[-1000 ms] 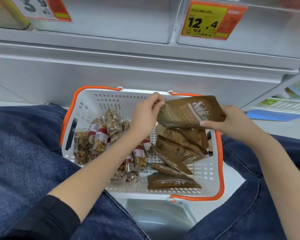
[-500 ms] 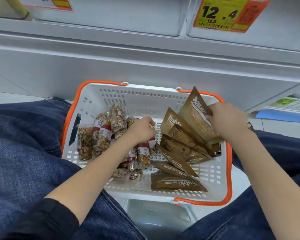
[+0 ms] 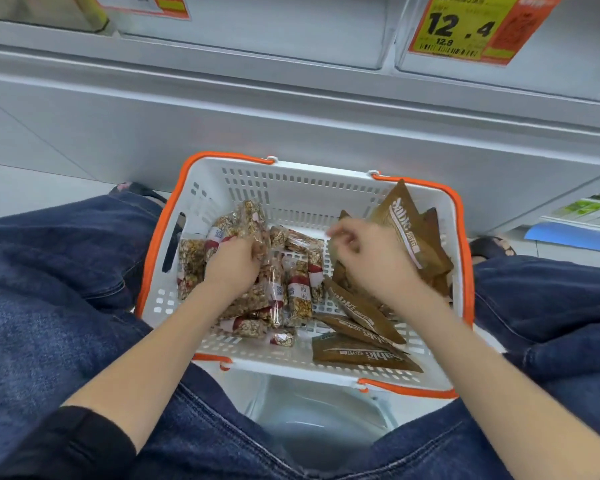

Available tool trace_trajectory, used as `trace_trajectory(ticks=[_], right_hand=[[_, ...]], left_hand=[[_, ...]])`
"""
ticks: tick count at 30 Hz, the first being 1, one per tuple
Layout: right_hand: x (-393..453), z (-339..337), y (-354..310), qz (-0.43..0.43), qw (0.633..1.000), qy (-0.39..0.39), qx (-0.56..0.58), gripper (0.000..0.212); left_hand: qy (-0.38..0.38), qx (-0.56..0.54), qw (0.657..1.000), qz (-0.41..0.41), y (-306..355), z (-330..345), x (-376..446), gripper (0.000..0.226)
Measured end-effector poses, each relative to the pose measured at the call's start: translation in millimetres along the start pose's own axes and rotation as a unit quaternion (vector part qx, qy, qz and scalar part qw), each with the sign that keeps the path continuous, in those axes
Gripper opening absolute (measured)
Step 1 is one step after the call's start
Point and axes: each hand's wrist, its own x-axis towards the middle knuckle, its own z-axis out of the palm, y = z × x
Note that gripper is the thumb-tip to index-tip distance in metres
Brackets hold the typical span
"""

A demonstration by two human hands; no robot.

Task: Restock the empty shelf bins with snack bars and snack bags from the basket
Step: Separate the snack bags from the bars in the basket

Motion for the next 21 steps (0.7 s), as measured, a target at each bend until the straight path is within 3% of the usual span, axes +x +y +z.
trace_trajectory(ticks=[3,6,8,10,12,15,16,19,21], right_hand=[[-6.0,70.1,-4.5,0.074,0.979,-0.151,0.116,0.053],[4.5,114.9,3.1,0.096,0.969,-0.170,0.150,0.090],[15.6,134.9,4.4,0.067,0.965,-0.193,0.165,0.109],[24.4,148.2,0.6,0.006,0.966,-0.237,0.101,0.117],[31.9,158.1,-4.6,-0.060,0.960,-0.273,-0.010,0.121],[44.1,172.3,-5.3,-0.095,0.953,-0.268,-0.107,0.122],[50.2,173.7,-3.8,-0.101,0.952,-0.260,-0.127,0.120],[81.2,154.4,5.7,-0.135,0.950,-0.186,-0.212,0.096],[103.2,132.5,15.8,-0.100,0.954,-0.139,-0.246,0.079]], left_hand=[[0.056,0.020,0.998,-0.016,-27.8,1.4,-14.2,0.027],[0.095,0.005,0.994,-0.046,-48.6,0.0,-19.4,0.047],[0.047,0.015,0.998,-0.039,-57.8,1.6,-20.0,0.069],[-0.034,0.051,0.998,-0.013,-59.1,8.9,-20.7,0.080],[-0.021,0.053,0.998,0.001,-58.0,12.1,-19.1,0.067],[0.150,-0.025,0.987,-0.053,-57.8,-1.5,-12.7,0.041],[0.172,-0.039,0.982,-0.068,-60.5,-3.3,-11.5,0.040],[0.110,-0.053,0.987,-0.101,-61.9,7.3,-14.7,0.059],[0.076,-0.044,0.990,-0.111,-57.6,18.6,-17.9,0.072]])
